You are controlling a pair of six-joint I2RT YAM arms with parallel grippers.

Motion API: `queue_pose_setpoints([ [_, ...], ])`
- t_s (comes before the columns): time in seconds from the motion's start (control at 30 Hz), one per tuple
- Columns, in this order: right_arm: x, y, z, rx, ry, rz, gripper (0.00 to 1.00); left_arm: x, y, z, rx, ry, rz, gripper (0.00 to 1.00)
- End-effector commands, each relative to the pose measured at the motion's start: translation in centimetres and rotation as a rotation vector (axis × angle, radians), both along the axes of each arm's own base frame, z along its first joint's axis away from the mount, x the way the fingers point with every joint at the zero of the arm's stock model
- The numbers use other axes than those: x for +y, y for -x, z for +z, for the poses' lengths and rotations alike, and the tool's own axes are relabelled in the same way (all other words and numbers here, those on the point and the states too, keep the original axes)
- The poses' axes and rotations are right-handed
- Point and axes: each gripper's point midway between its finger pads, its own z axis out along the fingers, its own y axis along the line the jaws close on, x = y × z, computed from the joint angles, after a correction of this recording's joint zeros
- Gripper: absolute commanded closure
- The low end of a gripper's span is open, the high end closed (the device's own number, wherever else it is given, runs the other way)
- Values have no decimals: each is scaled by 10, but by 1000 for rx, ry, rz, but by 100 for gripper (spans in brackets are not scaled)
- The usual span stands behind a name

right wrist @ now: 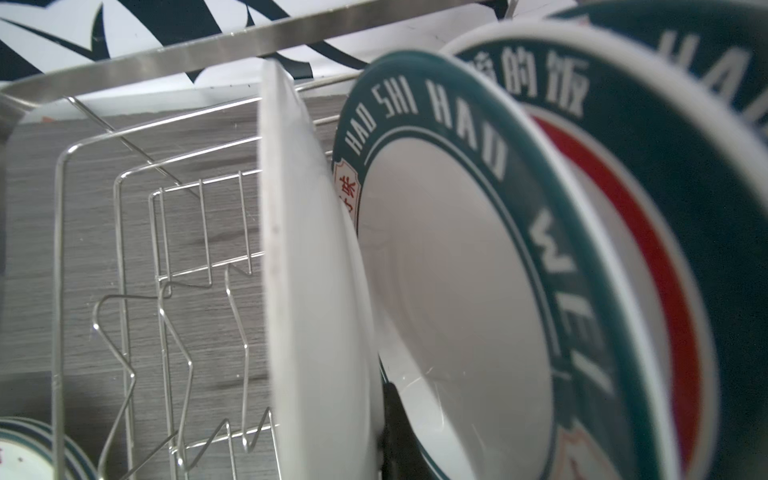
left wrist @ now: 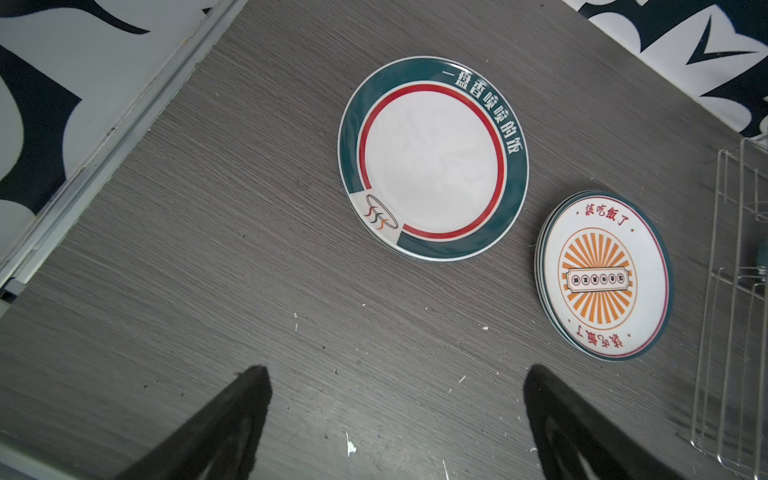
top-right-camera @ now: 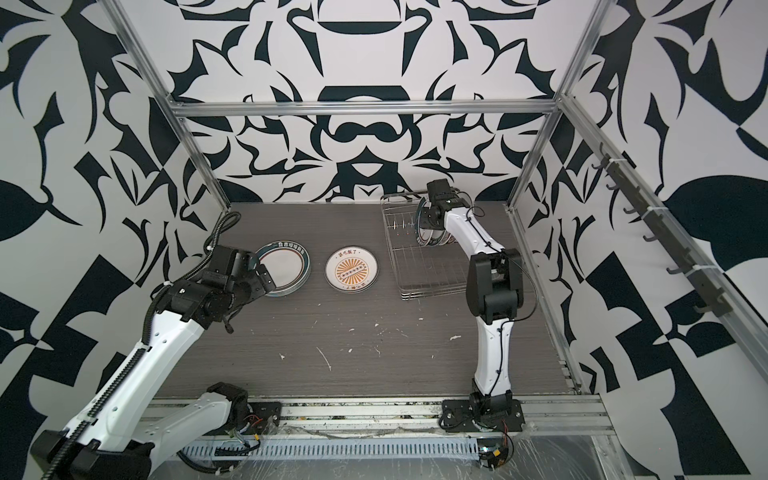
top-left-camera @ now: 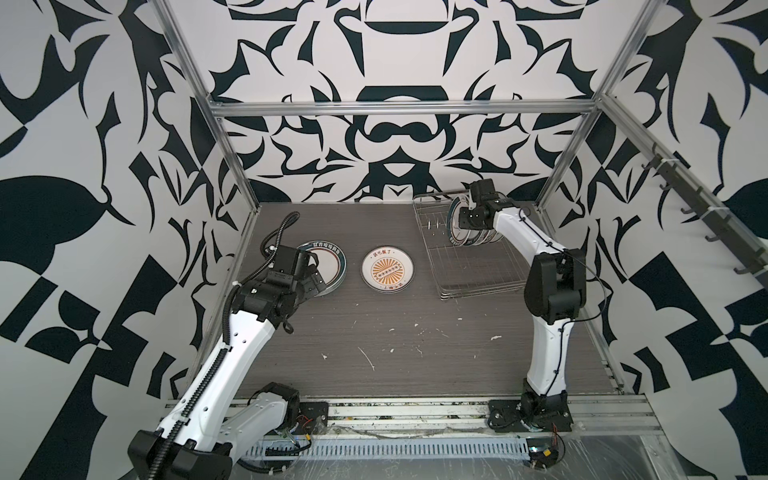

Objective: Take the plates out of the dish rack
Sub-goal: 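Lift the green-rimmed plate out of the rack with right gripper, then carry the green-rimmed plate to the left gripper while it grasps the rim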

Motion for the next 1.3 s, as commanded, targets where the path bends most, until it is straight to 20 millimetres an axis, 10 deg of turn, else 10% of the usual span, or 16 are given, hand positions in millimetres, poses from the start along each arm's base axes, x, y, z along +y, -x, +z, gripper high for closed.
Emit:
queue_pose_setpoints([
  [0.0,2,-5,17,-37,-17,-1,98,5,7,-2,10,6,36,1],
  [0.37,-10,35,75,-56,35,29,100,-1,-3,-3,-4,-1,-14,1],
  [0.87,-3,147,180,-233,-206,39,100,-37,-23,-2,-48,137,-126,1],
  [1.27,67,194,171,-239,-957,72,100,-97,-37,17,-120,403,-332,0],
])
